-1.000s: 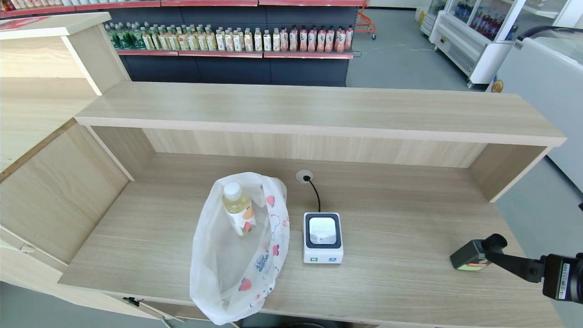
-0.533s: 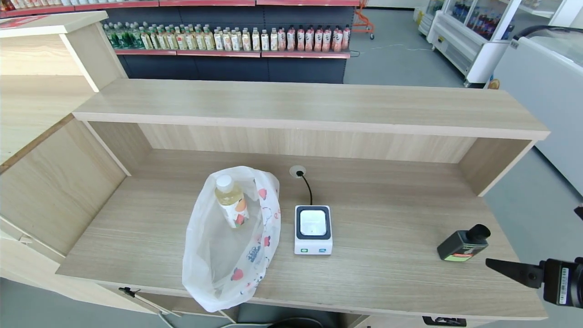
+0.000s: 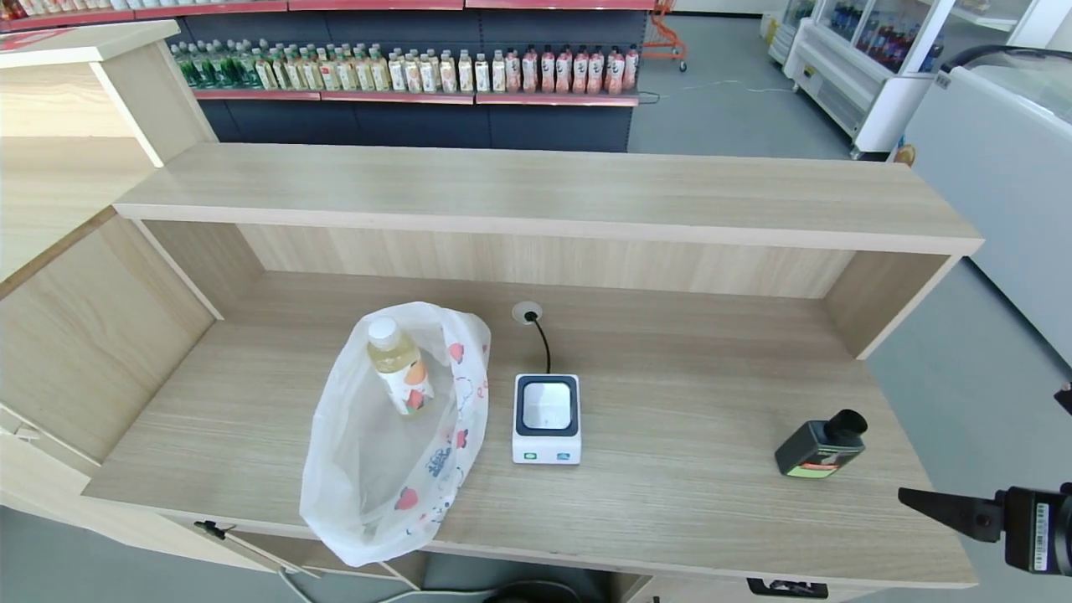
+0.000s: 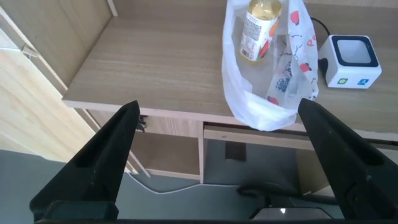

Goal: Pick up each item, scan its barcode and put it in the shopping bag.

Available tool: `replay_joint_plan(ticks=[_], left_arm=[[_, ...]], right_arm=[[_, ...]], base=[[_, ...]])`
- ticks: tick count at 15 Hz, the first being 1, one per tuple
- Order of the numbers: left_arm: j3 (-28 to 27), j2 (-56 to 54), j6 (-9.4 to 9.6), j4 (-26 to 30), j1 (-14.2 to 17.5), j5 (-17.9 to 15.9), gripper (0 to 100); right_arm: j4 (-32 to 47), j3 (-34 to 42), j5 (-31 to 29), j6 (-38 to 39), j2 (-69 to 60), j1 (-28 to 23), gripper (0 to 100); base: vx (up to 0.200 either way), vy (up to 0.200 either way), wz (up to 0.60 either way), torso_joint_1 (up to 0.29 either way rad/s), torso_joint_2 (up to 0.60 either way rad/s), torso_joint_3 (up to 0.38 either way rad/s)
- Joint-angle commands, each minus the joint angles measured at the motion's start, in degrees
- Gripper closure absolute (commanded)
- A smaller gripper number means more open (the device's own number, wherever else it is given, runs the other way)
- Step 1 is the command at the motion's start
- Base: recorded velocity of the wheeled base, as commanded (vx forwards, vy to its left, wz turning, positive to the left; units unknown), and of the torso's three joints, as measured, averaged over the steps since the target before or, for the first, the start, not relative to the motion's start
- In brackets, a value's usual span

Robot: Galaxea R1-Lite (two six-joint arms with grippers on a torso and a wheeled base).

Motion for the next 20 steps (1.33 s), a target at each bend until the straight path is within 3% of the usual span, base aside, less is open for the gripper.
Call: replay_joint_plan(ticks=[1,5,11,14,18,20], left_arm=[[0.0,0.0,0.01,0.0,0.0,0.0,0],[0.0,0.0,0.01,0.0,0.0,0.0,0],[0.0,0.0,0.01,0.0,0.0,0.0,0],[0.0,0.0,0.01,0.0,0.0,0.0,0],[0.0,0.0,0.01,0.0,0.0,0.0,0],[0.0,0.0,0.01,0.0,0.0,0.0,0]], right_arm=[[1.1,-0.2,0.0,-0.4,0.2,-0.1,0],[1.8,0.1,0.0,-5.8,0.9,-3.0,0],[5.5,-0.5,-1.4,-21.6,6.2,-4.2,0],[4.5,-5.8,-5.0,-29.9,15.5,-4.1,0],[-5.4,-7.9,-5.6,-36.8,23.1,-3.6,0],[-9.1,-9.0,-2.8,-39.3,27.4,-1.0,0]], base=[[0.0,-0.2,0.0,0.007,0.0,0.007],[0.0,-0.2,0.0,0.005,0.0,0.002],[0.0,0.0,0.0,0.0,0.0,0.0],[0.0,0.0,0.0,0.0,0.0,0.0],[0.0,0.0,0.0,0.0,0.0,0.0],[0.0,0.0,0.0,0.0,0.0,0.0]])
